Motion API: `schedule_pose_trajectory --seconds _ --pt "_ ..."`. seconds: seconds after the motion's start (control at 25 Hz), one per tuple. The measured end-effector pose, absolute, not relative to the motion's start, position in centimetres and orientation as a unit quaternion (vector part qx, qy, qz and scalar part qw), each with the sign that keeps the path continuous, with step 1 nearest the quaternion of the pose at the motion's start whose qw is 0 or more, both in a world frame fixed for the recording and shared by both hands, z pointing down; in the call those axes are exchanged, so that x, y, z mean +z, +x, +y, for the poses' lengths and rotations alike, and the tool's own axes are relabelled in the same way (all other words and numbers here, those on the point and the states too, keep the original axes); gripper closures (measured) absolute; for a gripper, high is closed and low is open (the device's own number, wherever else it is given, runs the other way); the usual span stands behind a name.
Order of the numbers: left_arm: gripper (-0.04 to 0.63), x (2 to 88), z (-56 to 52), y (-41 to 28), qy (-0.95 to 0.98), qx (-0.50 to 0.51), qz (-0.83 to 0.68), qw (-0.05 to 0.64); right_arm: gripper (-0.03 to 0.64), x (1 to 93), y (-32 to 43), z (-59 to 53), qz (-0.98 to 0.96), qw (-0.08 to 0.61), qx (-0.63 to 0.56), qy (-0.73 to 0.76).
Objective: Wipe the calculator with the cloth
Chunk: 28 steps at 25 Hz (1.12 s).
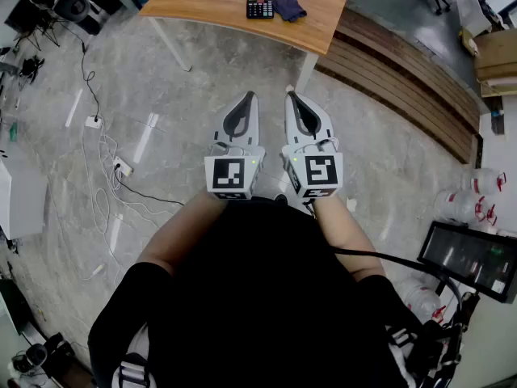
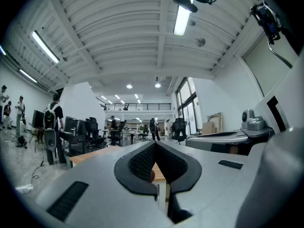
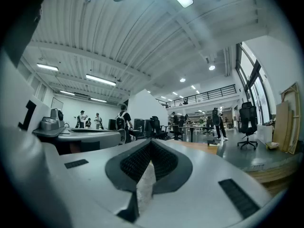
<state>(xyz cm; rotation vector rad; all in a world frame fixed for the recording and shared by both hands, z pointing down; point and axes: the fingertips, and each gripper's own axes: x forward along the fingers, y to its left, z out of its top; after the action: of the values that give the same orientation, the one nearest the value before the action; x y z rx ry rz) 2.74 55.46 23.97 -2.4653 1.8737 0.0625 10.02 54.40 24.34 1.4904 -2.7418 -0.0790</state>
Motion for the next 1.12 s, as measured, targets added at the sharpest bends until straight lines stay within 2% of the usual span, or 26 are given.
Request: schedule_pose_trajectory --seconds 0.72,1.12 --pt "0.595 26.6 48.1 -4.2 -0.822 0.007 0.569 -0.004 0.601 26.9 3.9 47.4 -0.855 0.022 0.006 0.518" --pt "0.595 29.0 36.0 -6.1 -0.809 -0.004 0.586 -0.029 0.601 28.2 2.6 34.3 -0.861 0.008 0.014 0.508"
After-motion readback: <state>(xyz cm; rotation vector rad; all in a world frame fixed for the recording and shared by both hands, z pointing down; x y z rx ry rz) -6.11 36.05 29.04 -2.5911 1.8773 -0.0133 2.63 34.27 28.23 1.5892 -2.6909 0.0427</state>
